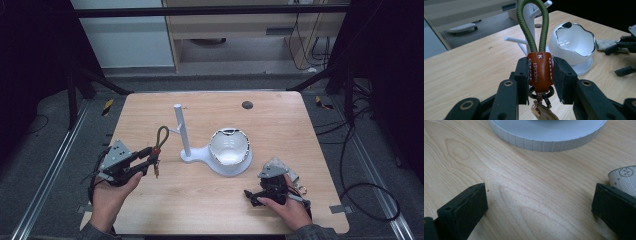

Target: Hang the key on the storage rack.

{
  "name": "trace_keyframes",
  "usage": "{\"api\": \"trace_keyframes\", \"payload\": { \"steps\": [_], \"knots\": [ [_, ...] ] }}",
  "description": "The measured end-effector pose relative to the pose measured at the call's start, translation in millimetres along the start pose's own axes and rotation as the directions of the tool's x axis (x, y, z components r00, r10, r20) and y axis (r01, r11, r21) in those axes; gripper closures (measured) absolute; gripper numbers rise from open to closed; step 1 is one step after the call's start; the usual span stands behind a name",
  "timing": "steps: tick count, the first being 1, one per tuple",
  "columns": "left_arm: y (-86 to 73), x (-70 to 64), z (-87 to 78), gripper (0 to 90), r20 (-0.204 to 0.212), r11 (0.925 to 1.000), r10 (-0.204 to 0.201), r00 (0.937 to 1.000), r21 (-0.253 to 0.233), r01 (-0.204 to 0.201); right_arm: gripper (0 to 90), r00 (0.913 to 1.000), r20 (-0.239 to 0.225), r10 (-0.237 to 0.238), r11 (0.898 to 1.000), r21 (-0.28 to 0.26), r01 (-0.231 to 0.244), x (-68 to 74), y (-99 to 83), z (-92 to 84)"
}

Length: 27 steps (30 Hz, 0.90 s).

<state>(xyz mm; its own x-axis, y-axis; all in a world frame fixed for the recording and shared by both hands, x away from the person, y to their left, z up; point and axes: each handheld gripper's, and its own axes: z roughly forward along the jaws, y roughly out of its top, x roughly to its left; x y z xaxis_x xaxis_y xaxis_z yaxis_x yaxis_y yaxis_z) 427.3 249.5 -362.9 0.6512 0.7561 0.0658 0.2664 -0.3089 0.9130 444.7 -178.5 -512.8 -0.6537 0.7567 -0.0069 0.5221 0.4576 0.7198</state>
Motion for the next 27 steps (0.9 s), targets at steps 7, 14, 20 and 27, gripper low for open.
{"api": "trace_keyframes", "payload": {
  "steps": [7,14,20,27],
  "knots": [
    [9.1,-10.2,9.9,66.2,0.021,0.9998,0.021,0.9996,0.001,-0.021,0.2,1.0,0.0,0.0,1.0,0.0,0.0,0.0,0.0,0.0],
    [12.4,-12.7,20.4,66.1,0.025,0.9998,0.022,0.9995,0.003,-0.022,0.2,1.0,0.0,0.0,1.0,0.0,0.0,0.0,0.0,0.0],
    [13.2,-13.6,28.3,66.2,0.023,0.9997,0.021,0.9995,0.013,-0.022,0.2,1.0,0.0,0.0,1.0,0.0,0.0,0.1,0.0,-0.1],
    [11.0,-13.2,37.1,66.1,0.024,0.9996,0.013,0.9996,0.023,-0.014,0.2,1.0,0.0,-0.001,1.0,0.0,0.001,0.0,0.0,0.0]
  ]
}}
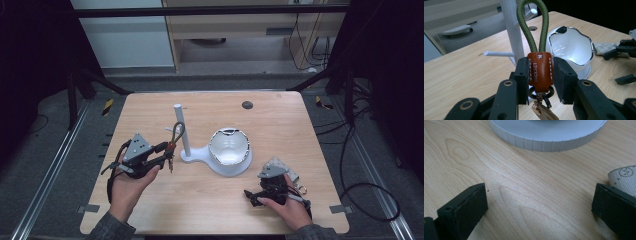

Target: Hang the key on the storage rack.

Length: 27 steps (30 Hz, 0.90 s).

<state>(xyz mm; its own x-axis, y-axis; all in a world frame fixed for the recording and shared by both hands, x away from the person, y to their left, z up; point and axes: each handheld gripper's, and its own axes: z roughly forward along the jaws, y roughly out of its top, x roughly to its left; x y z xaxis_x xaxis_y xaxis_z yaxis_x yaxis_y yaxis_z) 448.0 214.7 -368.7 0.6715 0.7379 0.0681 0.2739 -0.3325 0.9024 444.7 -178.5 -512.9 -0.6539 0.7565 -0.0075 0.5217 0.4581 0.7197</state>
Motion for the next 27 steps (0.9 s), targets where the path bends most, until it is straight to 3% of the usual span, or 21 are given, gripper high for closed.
{"api": "trace_keyframes", "payload": {
  "steps": [27],
  "knots": [
    [-13.7,9.3,39.2,66.0,-0.024,0.9969,-0.052,0.9984,0.058,0.053,0.2,1.0,0.0,-0.001,1.0,-0.001,0.001,0.2,-0.3,-0.2]
  ]
}}
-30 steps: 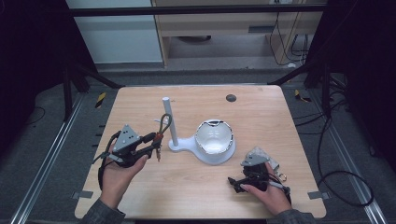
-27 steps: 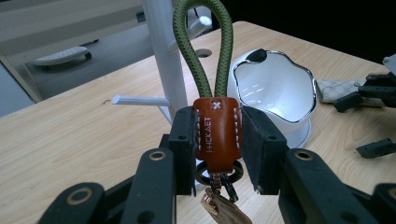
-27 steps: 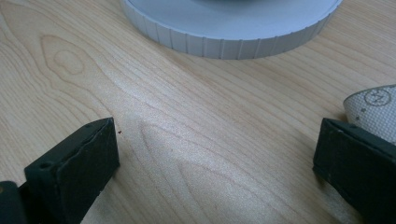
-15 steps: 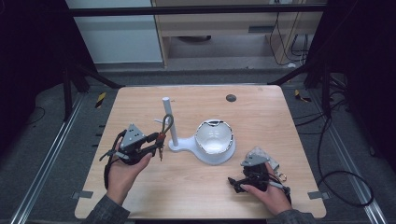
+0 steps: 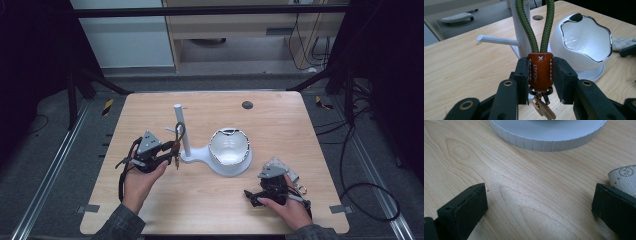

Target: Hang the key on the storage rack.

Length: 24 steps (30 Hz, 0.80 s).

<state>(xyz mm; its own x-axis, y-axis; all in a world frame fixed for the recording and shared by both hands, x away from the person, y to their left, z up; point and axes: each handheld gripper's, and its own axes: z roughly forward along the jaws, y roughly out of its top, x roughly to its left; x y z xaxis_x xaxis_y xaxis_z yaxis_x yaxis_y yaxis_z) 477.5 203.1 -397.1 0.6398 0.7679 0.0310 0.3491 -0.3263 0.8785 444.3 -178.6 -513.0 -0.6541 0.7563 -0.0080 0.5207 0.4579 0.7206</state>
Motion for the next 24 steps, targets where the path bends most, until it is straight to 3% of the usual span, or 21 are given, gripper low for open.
{"api": "trace_keyframes", "payload": {
  "steps": [20,21,24],
  "knots": [
    [-0.3,0.7,11.0,64.7,0.003,0.9999,-0.014,0.9999,0.002,0.014,0.2,1.0,-0.001,-0.001,1.0,0.0,0.001,0.1,-0.3,-0.4],
    [-0.7,0.5,10.8,55.9,-0.002,0.9999,-0.017,0.9999,0.002,0.017,0.2,1.0,-0.001,-0.001,1.0,0.0,0.001,0.1,-0.3,-0.4],
    [-1.9,-0.4,10.5,48.1,-0.003,0.9998,-0.021,0.9998,0.0,0.021,0.2,1.0,0.0,0.001,1.0,0.001,-0.001,0.3,-0.3,-0.5]
  ]
}}
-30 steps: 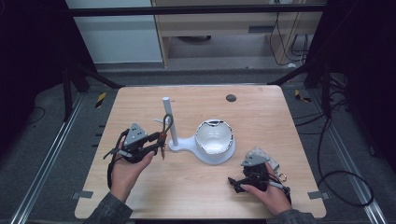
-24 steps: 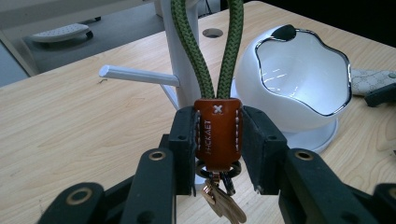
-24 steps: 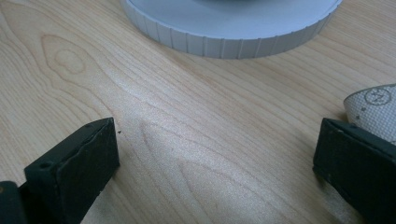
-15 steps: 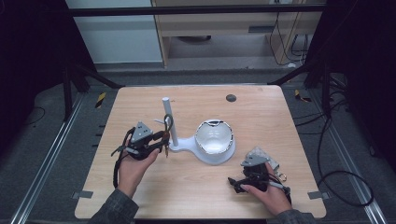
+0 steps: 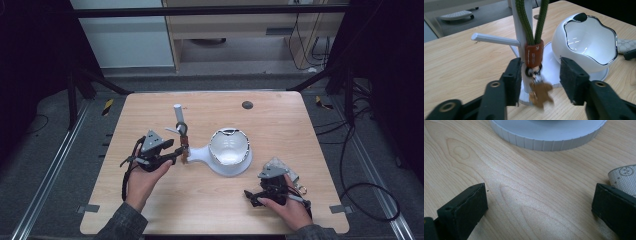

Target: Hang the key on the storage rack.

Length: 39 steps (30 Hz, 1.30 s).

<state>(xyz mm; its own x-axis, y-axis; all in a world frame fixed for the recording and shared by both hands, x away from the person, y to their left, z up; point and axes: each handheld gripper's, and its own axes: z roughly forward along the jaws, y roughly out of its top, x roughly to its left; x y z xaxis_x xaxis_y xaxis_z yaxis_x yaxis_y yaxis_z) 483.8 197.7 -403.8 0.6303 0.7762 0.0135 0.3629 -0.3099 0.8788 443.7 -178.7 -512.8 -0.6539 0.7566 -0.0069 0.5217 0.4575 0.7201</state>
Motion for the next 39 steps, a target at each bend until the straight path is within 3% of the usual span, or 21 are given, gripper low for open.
{"api": "trace_keyframes", "payload": {
  "steps": [4,5,7,14,18,22,25,27,30,32,39],
  "knots": [
    [-5.4,-1.3,-1.0,39.3,-0.009,0.9995,0.012,0.9999,0.029,-0.011,0.2,1.0,0.0,-0.002,1.0,-0.001,0.002,-0.1,-0.1,0.0],
    [-9.4,-1.6,-1.5,31.5,-0.022,0.9988,0.024,0.9995,0.043,-0.023,0.2,1.0,0.001,-0.002,1.0,0.0,0.002,-0.2,-0.1,0.0],
    [-12.0,-1.3,-1.6,26.4,-0.026,0.9984,0.026,0.9993,0.05,-0.025,0.2,1.0,0.0,-0.002,1.0,0.0,0.002,-0.1,-0.1,-0.1],
    [-36.7,11.2,0.4,13.4,-0.051,0.9958,-0.007,0.9987,0.091,0.012,0.2,1.0,0.0,-0.002,1.0,-0.001,0.002,-0.1,-0.1,0.0],
    [-59.7,23.0,4.8,11.1,-0.067,0.9916,-0.035,0.9971,0.122,0.043,0.2,1.0,0.001,-0.003,1.0,-0.001,0.003,-0.2,-0.1,0.0],
    [-66.4,26.8,5.1,7.7,-0.058,0.9878,-0.009,0.9983,0.155,0.018,0.3,1.0,-0.001,-0.001,1.0,0.0,0.001,0.0,0.0,-0.1],
    [-74.3,30.2,5.2,6.3,-0.049,0.9838,0.006,0.9988,0.179,0.003,6.4,0.9995,-0.012,-0.028,0.999,0.027,0.028,0.3,2.6,-5.0],
    [-81.8,31.6,7.5,6.1,-0.043,0.9793,-0.006,0.999,0.202,0.015,5.2,0.9988,-0.012,-0.048,0.999,0.021,0.049,-0.8,7.9,-16.6],
    [-84.3,32.0,8.4,5.7,-0.043,0.9747,0.006,0.9991,0.223,0.003,5.4,0.9981,-0.004,-0.061,0.998,0.029,0.061,-2.4,11.9,-23.8],
    [-87.3,34.0,9.4,5.7,-0.059,0.9711,0.011,0.9982,0.239,0.003,5.9,0.9961,0.025,-0.085,0.995,0.063,0.083,-10.4,20.3,-39.1],
    [-94.4,42.0,10.8,5.6,-0.101,0.965,-0.008,0.9948,0.26,0.034,7.3,0.9955,0.056,-0.077,0.991,0.113,0.07,-30.4,32.5,-65.5]
  ]
}}
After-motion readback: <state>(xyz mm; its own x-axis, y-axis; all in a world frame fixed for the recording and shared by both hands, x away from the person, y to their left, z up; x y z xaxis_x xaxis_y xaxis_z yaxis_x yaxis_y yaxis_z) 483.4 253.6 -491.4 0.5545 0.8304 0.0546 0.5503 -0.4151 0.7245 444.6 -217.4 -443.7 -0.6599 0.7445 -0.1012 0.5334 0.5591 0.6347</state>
